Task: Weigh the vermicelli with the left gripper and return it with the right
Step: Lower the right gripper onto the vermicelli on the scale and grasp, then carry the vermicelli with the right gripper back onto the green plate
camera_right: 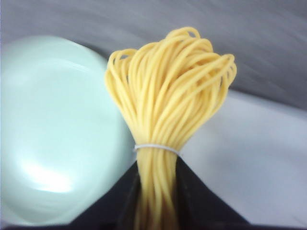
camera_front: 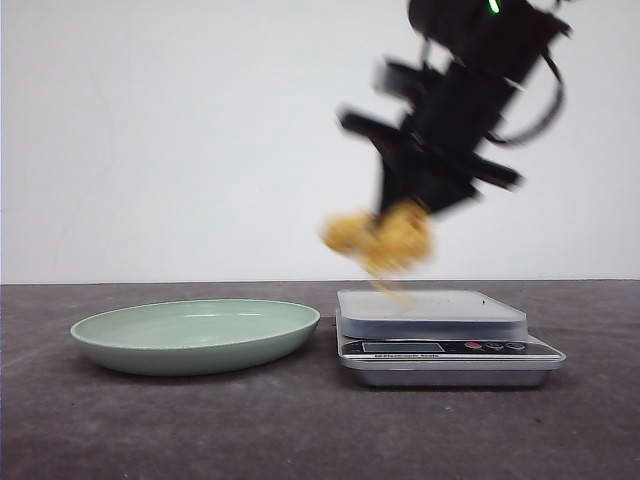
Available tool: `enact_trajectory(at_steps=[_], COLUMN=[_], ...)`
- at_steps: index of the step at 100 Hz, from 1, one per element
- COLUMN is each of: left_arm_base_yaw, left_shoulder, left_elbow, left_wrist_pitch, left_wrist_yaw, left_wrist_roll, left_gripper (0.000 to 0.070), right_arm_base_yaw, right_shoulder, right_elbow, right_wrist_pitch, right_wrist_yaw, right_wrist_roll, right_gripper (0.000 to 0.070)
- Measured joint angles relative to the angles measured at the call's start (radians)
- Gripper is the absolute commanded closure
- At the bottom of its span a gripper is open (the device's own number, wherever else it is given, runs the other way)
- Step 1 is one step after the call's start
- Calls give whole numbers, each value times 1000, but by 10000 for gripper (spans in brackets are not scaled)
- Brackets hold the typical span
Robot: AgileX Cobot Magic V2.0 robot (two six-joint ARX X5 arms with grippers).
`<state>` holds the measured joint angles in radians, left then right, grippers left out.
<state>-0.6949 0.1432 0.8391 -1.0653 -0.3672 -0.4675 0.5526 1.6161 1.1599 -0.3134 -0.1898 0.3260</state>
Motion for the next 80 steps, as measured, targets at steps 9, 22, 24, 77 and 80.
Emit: enact_trajectory(at_steps=[9,22,24,77,80], left_arm_base_yaw=[0,0,0,0,0], left_shoulder=[0,0,0,0,0], left_elbow=[0,0,0,0,0], left_wrist_pitch=[0,0,0,0,0], left_wrist_yaw=[0,0,0,0,0], left_wrist_roll=[0,0,0,0,0], left_gripper=[505,505,505,505,505], right_arm_base_yaw=[42,118,129,246,246], right_shoulder=[-2,3,8,332,341], right_elbow=[55,106,113,169,169], right_wrist_pitch=[82,172,180,203,198], right_wrist_yaw=[-93,-82,-76,37,43], right_wrist_roll=[44,98,105,206,207], right_gripper=[700,700,700,700,691])
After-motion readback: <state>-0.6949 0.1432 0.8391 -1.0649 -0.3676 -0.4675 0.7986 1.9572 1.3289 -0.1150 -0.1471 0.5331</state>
